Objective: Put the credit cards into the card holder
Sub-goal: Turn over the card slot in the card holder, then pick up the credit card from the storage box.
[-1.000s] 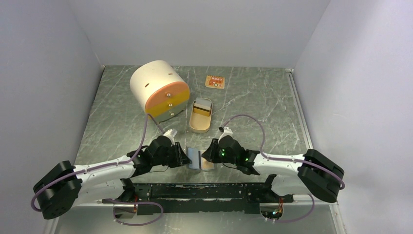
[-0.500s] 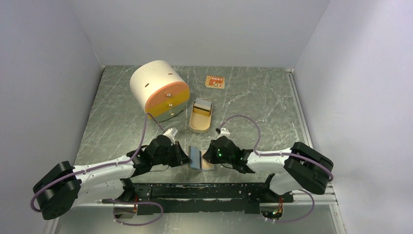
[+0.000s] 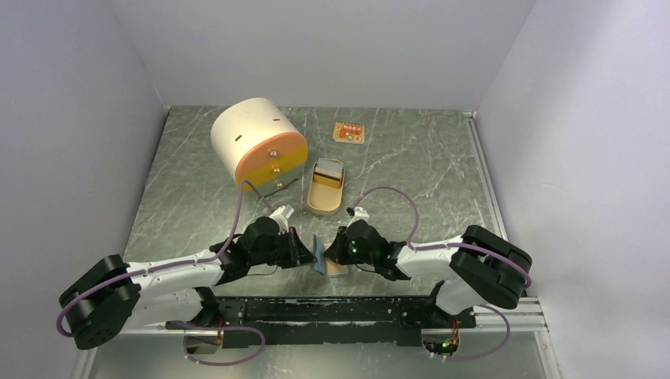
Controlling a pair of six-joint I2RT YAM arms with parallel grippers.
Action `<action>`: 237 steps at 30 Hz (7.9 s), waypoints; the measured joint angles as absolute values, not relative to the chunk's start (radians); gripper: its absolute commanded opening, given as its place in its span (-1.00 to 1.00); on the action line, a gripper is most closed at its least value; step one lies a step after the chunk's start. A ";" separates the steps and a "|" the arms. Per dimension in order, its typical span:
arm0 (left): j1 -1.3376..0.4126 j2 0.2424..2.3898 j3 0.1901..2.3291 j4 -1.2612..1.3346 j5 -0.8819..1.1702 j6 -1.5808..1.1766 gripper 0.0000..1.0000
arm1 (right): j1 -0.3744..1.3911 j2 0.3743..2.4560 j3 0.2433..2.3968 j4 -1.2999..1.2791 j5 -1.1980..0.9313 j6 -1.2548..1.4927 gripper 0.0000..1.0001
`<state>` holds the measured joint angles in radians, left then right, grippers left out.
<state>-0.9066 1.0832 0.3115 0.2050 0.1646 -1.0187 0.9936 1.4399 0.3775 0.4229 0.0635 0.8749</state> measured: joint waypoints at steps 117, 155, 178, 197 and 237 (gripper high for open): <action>-0.907 1.338 0.446 0.199 0.187 -0.996 -0.82 | 0.991 1.365 0.355 0.332 0.185 0.845 -0.75; -0.967 1.496 0.764 -0.186 0.155 -0.954 -0.82 | 0.963 1.180 0.387 0.074 0.136 0.754 -0.06; -0.973 1.373 0.679 -0.192 0.105 -0.958 -0.62 | 0.953 1.013 0.468 -0.089 0.165 0.708 0.15; -0.913 1.195 0.472 -0.098 0.107 -0.987 -0.52 | 0.726 1.489 0.879 0.060 0.179 -0.020 0.41; -0.886 1.101 0.410 -0.056 0.128 -0.996 -0.58 | 0.652 1.916 1.012 0.400 0.061 -0.732 0.35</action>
<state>-0.8860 1.1011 0.4099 -0.0563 0.1284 -0.9962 0.6518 1.9160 1.0119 0.3996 0.0612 -0.7319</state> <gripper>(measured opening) 0.215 0.705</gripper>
